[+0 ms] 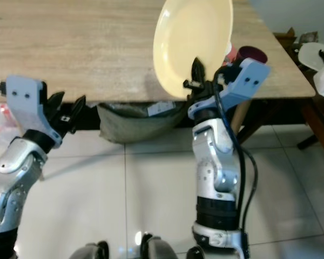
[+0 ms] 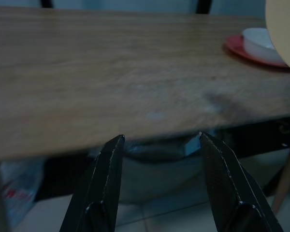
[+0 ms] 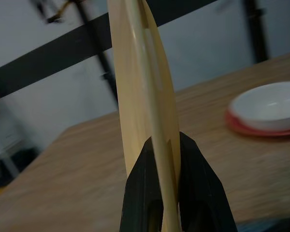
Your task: Setting the table
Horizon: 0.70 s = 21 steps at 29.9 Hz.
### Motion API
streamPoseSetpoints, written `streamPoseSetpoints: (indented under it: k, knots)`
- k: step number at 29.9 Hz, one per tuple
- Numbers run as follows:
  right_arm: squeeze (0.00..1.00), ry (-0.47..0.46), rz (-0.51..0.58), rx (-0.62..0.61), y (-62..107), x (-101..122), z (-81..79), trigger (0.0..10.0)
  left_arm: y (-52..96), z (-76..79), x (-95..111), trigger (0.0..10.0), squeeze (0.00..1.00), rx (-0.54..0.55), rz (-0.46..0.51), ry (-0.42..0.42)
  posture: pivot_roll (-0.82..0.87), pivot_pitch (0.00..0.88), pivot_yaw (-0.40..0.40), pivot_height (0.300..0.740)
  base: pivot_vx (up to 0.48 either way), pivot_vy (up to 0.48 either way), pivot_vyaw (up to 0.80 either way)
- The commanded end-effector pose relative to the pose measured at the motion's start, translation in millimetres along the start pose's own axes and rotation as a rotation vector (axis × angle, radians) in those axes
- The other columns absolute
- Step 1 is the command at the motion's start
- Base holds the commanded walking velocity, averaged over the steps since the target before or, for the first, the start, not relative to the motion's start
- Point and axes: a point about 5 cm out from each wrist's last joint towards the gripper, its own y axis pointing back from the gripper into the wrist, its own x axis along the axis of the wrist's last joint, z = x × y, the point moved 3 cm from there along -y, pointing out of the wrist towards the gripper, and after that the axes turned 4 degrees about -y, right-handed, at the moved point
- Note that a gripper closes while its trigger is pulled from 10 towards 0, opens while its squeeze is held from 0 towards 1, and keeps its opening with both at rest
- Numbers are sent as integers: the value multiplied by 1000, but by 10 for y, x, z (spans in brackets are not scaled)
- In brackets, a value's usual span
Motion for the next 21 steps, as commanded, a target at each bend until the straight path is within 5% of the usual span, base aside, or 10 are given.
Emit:
streamPoseSetpoints:
  k: [1, 10, 21]
  knots:
    - [0, 10, 5, -4, 2, 19, 26, 10000, 14, 10, -58, 10000, 0, 1, -20, 2, -42, 134, -5, 740, -292, 0, 0]
    - [0, 28, -5, 5, -19, 1, 30, 10000, 0, -49, -70, 10000, 0, 22, -24, -5, -43, 136, -3, 740, -281, 0, 0]
    - [0, 54, -32, -10, -14, -33, 87, 10000, -24, -47, -130, 10000, 0, 17, -61, 8, -48, 146, -5, 740, 0, 0, -41]
